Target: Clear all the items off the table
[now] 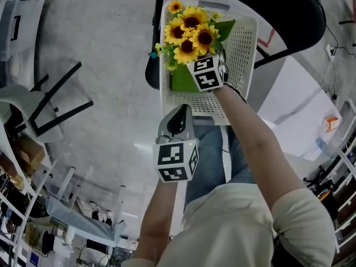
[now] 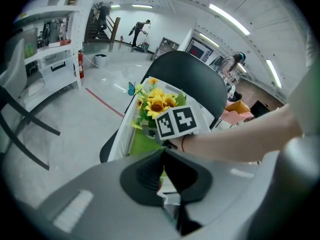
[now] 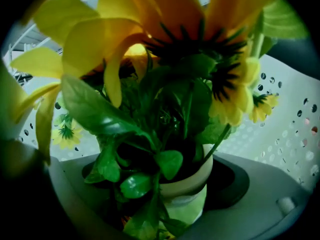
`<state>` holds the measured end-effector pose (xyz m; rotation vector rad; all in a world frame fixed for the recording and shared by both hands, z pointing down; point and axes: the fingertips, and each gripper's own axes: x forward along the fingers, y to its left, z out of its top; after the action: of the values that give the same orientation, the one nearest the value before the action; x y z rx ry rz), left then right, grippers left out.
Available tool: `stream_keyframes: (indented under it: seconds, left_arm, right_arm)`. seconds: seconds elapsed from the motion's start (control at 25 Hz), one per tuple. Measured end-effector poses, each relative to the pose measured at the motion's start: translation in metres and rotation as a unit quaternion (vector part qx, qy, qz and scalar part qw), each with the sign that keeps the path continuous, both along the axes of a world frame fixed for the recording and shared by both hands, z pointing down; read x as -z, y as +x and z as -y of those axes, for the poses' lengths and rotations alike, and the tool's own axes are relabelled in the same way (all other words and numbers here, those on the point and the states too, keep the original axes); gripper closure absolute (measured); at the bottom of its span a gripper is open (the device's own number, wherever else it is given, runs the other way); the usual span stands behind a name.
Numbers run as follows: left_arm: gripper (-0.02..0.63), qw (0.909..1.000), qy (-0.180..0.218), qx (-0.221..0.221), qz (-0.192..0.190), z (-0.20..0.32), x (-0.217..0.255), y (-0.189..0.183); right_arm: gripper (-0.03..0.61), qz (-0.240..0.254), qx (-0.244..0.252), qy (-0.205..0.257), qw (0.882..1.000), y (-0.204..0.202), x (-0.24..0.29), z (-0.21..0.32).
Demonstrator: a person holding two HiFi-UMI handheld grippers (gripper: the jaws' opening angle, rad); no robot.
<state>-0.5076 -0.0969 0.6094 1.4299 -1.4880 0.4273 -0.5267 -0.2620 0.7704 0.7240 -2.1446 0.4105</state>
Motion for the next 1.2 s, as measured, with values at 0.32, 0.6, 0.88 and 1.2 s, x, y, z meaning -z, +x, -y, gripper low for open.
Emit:
stream_keyframes:
  seconds: [0.32,0.6,0.88,1.2]
  left_arm:
    - [0.604,1.0,-0.006,0.002,0.0,-0.008,-0.003,0.001]
    - [0.604,1.0,-0.003,0.009,0.001,-0.008,-0.001,-0.001]
    - [0.604,0.9999,0.004,0.01,0.003,-0.011,0.007,0.002]
    - [0.604,0.9998,0.017,0.008,0.011,-0.017,0.024,0.009]
  right_arm:
    - [0.063,-0.003,0.006,0.003,1.0,-0.005,-0.009,0.006]
    - [0.041,-0.008,0.015,-0.009,1.0,-0.006,-0.014,-0.003]
    - [-0.003,0.005,-0.004,-0.034,0.999,-0.003,-0.001,-0.011]
    - [-0.006,0.025,-0.057,-0.039,0.997,0.015,0.032,-0.018]
